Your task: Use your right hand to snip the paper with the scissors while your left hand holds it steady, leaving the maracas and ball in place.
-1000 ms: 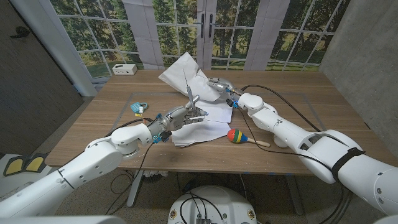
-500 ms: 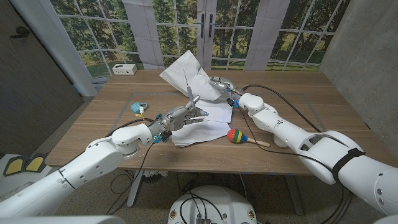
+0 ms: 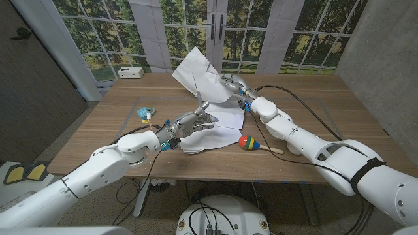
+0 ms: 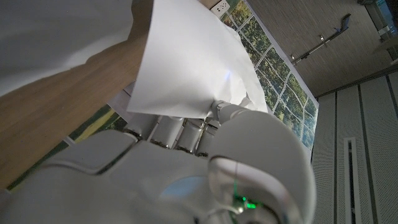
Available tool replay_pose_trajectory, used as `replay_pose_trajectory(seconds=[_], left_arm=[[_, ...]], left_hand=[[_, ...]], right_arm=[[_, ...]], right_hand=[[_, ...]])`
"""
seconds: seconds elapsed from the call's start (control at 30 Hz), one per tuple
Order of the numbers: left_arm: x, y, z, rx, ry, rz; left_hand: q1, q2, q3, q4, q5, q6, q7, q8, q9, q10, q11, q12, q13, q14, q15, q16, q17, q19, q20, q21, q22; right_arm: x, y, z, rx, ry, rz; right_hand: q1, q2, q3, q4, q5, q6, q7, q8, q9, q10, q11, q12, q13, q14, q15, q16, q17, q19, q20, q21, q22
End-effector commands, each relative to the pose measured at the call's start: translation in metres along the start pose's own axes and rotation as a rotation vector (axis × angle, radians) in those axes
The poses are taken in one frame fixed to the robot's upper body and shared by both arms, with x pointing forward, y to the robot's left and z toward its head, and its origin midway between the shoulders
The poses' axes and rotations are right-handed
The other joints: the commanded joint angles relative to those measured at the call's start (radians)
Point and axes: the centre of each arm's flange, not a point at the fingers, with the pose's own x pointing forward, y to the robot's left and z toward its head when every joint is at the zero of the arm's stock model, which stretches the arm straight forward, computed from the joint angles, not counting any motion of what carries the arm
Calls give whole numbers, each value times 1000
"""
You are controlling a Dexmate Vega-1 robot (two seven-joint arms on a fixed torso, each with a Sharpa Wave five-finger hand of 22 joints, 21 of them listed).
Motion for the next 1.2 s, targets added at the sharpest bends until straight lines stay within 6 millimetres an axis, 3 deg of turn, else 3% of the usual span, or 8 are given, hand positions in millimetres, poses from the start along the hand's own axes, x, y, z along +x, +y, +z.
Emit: replay_pose_trajectory(seconds=[0.03, 1.2], left_arm=[[-1, 0, 0, -4, -9, 0], [-3, -2, 1, 8, -19, 1]], left_hand=[[5, 3, -1, 2, 3, -5, 11, 5, 5, 142, -140, -1, 2, 7, -47, -3, 0, 7, -5, -4, 2], [4, 6, -1, 5, 3, -8, 11, 3, 9, 143, -138, -4, 3, 7, -48, -3, 0, 10, -2, -3, 2]], right_arm=[[-5, -7, 28, -176, -112, -68], [-28, -11, 70, -666, -190, -265]], right_hand=[[-3, -5, 1, 0, 3, 7, -1, -4, 1, 15, 0, 3, 6, -7, -63, 5, 12, -3, -105, 11, 5], [-7, -6, 5, 1, 4, 25, 8, -27, 1, 41, 13, 52, 63, -6, -63, 14, 89, -7, -104, 77, 7]])
